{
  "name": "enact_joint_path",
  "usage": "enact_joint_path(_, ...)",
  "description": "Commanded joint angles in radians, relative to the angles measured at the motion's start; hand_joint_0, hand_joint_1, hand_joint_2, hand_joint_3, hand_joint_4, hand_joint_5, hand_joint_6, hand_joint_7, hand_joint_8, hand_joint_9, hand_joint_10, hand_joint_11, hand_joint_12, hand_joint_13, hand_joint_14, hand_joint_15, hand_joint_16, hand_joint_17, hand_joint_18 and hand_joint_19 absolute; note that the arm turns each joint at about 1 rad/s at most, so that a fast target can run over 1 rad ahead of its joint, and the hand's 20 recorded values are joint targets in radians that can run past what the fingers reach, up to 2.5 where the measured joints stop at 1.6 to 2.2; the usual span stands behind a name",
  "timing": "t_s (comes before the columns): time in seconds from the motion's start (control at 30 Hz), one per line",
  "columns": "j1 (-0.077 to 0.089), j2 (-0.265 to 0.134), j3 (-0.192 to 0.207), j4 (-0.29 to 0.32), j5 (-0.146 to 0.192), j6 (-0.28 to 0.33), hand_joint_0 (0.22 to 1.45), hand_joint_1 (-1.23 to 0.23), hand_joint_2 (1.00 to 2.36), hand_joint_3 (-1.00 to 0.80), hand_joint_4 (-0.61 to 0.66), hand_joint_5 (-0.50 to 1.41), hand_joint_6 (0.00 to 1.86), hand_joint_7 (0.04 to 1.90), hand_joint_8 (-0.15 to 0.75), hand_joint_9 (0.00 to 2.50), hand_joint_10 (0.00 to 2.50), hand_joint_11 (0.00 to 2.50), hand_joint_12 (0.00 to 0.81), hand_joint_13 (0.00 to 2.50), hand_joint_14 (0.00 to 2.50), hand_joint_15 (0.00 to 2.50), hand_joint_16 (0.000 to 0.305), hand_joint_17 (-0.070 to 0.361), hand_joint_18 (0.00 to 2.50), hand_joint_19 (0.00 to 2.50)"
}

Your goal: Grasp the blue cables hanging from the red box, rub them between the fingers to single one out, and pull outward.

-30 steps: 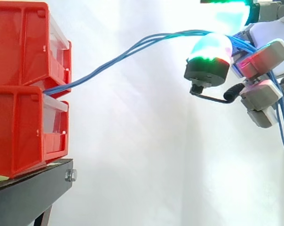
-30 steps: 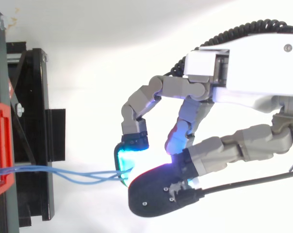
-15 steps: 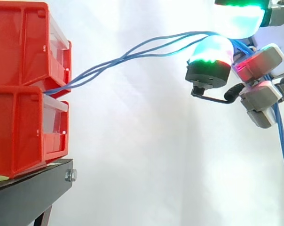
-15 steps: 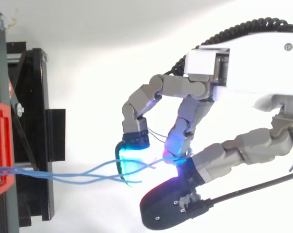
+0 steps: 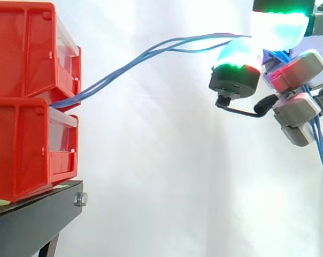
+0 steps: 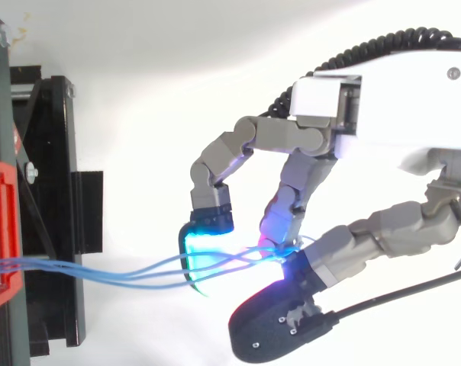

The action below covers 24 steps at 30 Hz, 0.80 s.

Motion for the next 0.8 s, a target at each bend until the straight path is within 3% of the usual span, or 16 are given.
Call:
enact_joint_path(0.0, 0.000, 0.000, 0.000, 0.001, -0.001, 0.000, 0.53, -0.63, 1.00, -0.50, 0.06, -0.15, 0.88, 1.03, 0.252, 1.30, 0.02, 0.89, 0.351, 1.02, 0.03, 0.77, 0.049, 0.109, 0.81, 0.74)
enact_joint_path(0.2, 0.000, 0.000, 0.000, 0.001, -0.001, 0.002, 0.50, -0.56, 1.00, -0.50, 0.09, -0.15, 0.85, 1.01, 0.267, 1.31, 0.02, 0.89, 0.367, 1.03, 0.03, 0.77, 0.052, 0.117, 0.83, 0.74)
enact_joint_path(0.53, 0.000, 0.000, 0.000, -0.003, -0.001, 0.002, 0.47, -0.56, 1.00, -0.50, 0.10, -0.14, 0.76, 1.02, 0.271, 1.29, 0.02, 0.87, 0.382, 1.02, 0.03, 0.77, 0.056, 0.125, 0.80, 0.75)
enact_joint_path(0.63, 0.000, 0.000, 0.002, -0.003, -0.001, 0.002, 0.52, -0.62, 1.00, -0.50, 0.08, -0.13, 0.74, 1.03, 0.264, 1.28, 0.02, 0.88, 0.362, 1.00, 0.03, 0.78, 0.052, 0.117, 0.76, 0.76)
enact_joint_path(0.77, 0.000, 0.000, 0.000, -0.003, -0.001, 0.002, 0.58, -0.70, 1.01, -0.20, 0.07, -0.13, 0.74, 1.03, 0.272, 1.28, 0.02, 0.86, 0.379, 1.01, 0.03, 0.76, 0.056, 0.125, 0.80, 0.74)
